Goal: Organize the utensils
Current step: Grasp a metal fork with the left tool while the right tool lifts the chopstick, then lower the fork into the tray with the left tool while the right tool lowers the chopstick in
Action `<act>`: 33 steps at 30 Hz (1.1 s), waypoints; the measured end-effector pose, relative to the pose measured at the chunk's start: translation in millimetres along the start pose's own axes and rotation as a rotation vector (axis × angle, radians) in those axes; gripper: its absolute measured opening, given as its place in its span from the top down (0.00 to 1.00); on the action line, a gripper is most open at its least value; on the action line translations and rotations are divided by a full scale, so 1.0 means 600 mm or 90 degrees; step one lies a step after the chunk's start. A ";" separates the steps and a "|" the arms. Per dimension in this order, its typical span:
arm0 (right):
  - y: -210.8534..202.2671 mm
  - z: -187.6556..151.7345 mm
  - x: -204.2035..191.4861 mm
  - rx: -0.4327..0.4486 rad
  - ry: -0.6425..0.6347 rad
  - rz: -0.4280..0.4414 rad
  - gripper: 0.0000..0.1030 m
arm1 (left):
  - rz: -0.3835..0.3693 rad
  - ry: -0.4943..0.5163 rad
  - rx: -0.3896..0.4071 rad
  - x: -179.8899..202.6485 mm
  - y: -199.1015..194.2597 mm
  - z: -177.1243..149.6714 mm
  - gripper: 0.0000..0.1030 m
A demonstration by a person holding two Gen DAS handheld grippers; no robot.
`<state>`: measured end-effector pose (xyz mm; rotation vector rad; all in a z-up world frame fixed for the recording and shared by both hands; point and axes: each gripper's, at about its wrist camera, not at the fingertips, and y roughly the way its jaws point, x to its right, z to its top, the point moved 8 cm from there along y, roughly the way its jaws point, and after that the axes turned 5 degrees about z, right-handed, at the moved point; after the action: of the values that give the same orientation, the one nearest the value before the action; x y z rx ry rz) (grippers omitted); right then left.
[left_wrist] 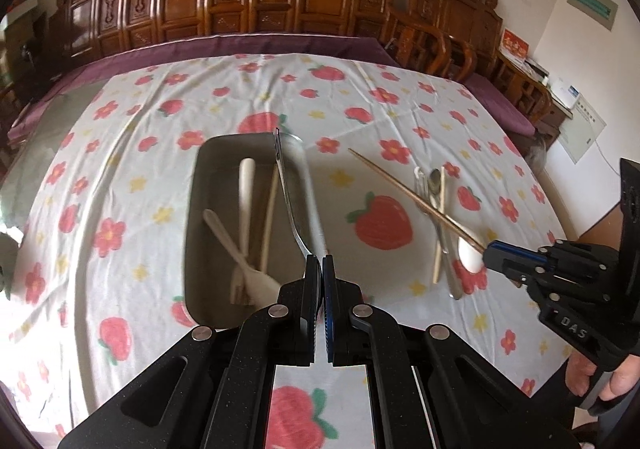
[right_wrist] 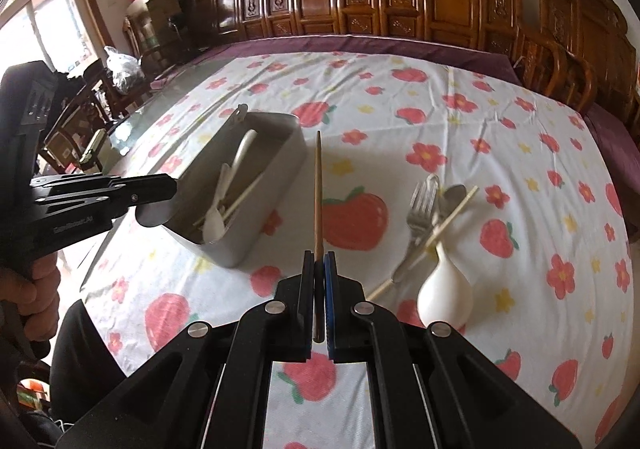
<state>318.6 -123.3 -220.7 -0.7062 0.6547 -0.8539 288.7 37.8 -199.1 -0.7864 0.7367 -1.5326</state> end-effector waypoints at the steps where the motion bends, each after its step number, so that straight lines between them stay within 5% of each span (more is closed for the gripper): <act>1: 0.001 0.003 -0.004 0.001 -0.003 0.001 0.95 | 0.003 -0.002 0.000 -0.007 0.001 0.000 0.98; 33: 0.081 0.068 -0.109 -0.030 -0.060 0.036 0.94 | 0.014 -0.033 -0.052 -0.098 0.094 0.003 0.97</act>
<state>338.2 -33.9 -219.0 -0.7632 0.6090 -0.7503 326.2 90.9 -248.6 -0.8726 0.7705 -1.4641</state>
